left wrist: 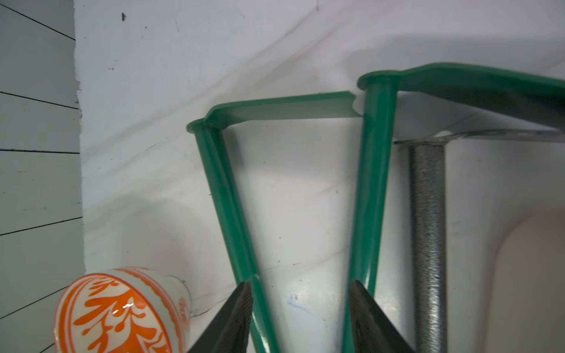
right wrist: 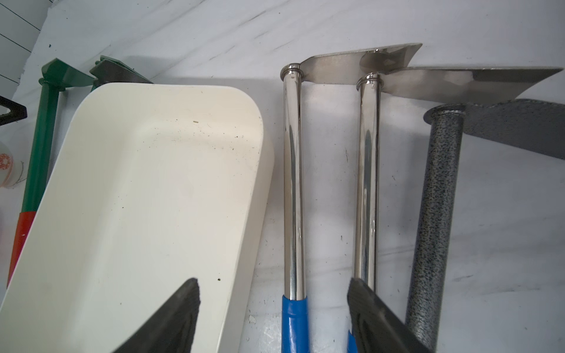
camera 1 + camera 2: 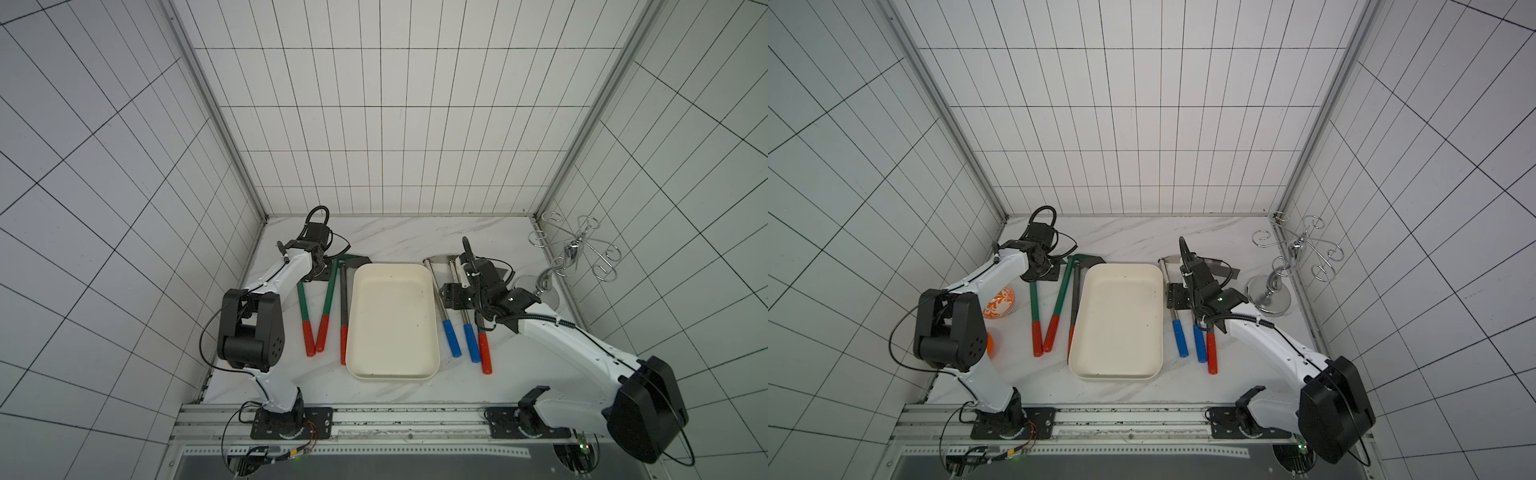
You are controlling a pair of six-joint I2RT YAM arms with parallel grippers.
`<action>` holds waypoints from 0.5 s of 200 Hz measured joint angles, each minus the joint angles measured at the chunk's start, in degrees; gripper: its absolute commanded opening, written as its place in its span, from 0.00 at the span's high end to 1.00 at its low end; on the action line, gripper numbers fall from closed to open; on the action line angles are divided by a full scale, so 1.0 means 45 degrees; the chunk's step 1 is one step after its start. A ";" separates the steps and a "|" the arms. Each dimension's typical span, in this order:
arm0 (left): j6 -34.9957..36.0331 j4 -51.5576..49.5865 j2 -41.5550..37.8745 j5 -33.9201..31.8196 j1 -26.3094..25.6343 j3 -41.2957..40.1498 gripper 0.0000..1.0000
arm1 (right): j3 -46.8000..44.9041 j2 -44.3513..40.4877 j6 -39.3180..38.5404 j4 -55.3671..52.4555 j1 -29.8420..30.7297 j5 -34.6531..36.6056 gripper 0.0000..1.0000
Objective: Put the small hoe into the storage box
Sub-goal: Pick up the hoe from the center of the board.
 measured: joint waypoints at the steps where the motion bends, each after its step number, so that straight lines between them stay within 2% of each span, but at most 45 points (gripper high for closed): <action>1: -0.0015 -0.0019 0.0000 0.0000 0.0029 0.0000 0.44 | 0.0000 0.0000 0.0000 0.0000 0.0000 0.0000 0.23; 46: -0.0267 -0.0340 0.0325 0.0267 0.1909 0.0005 0.44 | 0.0000 0.0024 -0.0049 -0.0010 0.0000 -0.0146 0.22; 100: -0.0515 -0.0452 0.1797 0.0874 0.1909 0.0364 0.48 | 0.0000 0.0151 -0.0097 -0.0019 0.0000 -0.0233 0.22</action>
